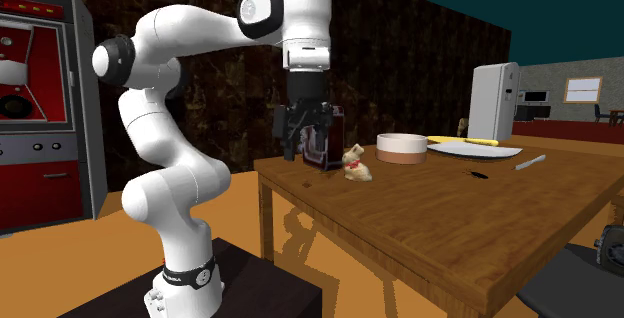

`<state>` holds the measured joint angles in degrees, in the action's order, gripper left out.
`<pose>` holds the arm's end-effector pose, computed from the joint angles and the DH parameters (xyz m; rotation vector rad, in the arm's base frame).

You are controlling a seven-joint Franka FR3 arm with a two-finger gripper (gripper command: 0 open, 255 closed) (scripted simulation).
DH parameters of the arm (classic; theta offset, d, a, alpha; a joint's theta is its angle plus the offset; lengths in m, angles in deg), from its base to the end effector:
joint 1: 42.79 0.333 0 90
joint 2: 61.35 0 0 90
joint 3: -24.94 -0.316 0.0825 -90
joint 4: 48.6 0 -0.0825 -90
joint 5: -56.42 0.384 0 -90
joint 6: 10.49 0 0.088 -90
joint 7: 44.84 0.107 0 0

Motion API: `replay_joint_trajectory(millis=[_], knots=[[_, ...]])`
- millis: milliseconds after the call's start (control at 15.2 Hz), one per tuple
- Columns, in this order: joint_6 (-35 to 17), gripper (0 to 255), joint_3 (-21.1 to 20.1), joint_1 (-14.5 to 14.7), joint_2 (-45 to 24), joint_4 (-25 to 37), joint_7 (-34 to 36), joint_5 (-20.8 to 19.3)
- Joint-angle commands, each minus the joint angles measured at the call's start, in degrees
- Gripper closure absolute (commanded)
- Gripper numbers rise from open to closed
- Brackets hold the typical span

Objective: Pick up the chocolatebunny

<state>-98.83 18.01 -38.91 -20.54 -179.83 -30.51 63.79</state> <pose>0.3159 0.0859 0.5935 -3.0969 0.1411 0.0762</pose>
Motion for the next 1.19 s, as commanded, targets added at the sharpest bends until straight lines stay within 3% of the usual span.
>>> replay_joint_trajectory(millis=[0, 462, 924, 1122], knots=[[0.48, 0, -2.36, 0.87, -2.77, 2.52, 2.19, 1.23], [2.17, 0, -10.35, 3.29, -13.57, 12.69, 9.95, 4.03], [4.34, 0, -17.96, 5.37, -26.34, 25.26, 18.39, 4.02], [2.05, 0, -18.02, 5.50, -25.92, 22.56, 18.06, 4.18]])
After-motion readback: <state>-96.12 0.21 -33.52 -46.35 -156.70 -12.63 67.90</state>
